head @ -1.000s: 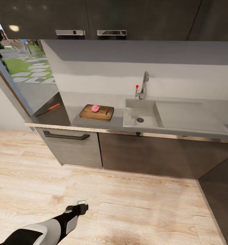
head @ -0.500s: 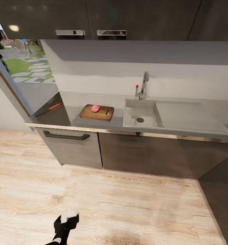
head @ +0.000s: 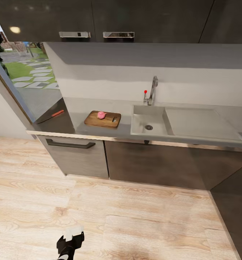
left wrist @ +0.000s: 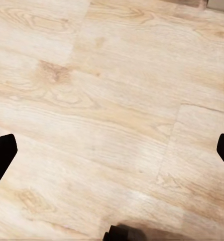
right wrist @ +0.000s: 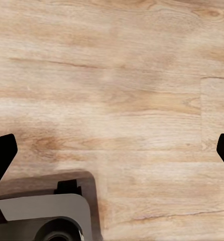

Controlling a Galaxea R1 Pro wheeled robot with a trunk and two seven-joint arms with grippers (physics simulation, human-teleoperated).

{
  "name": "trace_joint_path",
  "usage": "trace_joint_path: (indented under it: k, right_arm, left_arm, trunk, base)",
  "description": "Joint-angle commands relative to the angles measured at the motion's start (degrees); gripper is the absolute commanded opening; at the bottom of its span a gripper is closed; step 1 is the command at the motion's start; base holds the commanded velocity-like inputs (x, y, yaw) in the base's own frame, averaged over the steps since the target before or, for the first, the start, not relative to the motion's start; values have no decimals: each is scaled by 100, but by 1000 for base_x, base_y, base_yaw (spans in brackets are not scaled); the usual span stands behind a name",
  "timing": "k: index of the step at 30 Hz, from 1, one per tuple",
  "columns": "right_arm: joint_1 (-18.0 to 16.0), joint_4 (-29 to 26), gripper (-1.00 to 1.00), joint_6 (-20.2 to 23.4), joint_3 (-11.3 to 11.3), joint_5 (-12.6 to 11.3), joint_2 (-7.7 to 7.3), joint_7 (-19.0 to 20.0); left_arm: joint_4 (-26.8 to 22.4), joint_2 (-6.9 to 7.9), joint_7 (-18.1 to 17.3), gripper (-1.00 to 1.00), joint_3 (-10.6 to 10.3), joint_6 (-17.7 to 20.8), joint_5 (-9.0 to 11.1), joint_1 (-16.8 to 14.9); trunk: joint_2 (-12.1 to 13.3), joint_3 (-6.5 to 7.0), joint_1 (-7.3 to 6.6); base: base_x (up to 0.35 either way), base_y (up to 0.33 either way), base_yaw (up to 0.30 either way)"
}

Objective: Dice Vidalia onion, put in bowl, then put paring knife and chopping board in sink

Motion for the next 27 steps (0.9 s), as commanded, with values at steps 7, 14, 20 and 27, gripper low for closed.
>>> trace_joint_path:
  k: [7, 14, 20, 27]
  right_arm:
    - [-5, 18, 100, -25, -32, 55, 13, -18]
    - [-5, 22, 100, -26, -38, 59, 14, -19]
    - [-5, 13, 100, -48, -47, 62, -9, -24]
    - [-5, -2, 100, -134, -52, 66, -27, -27]
  left_arm:
    - [22, -18, 0, 100, -49, -33, 39, 16]
    - [21, -27, -2, 100, -49, -24, 39, 19]
    - [21, -27, -11, 100, -45, 32, 39, 25]
    - [13, 239, -32, 100, -41, 34, 35, 28]
  trunk:
    - [-8, -7, 2]
    - [-8, -7, 2]
    - [-8, -7, 2]
    - [-8, -7, 2]
  base:
    - [0, 0, 0]
    - [0, 0, 0]
    - [0, 0, 0]
    - [0, 0, 0]
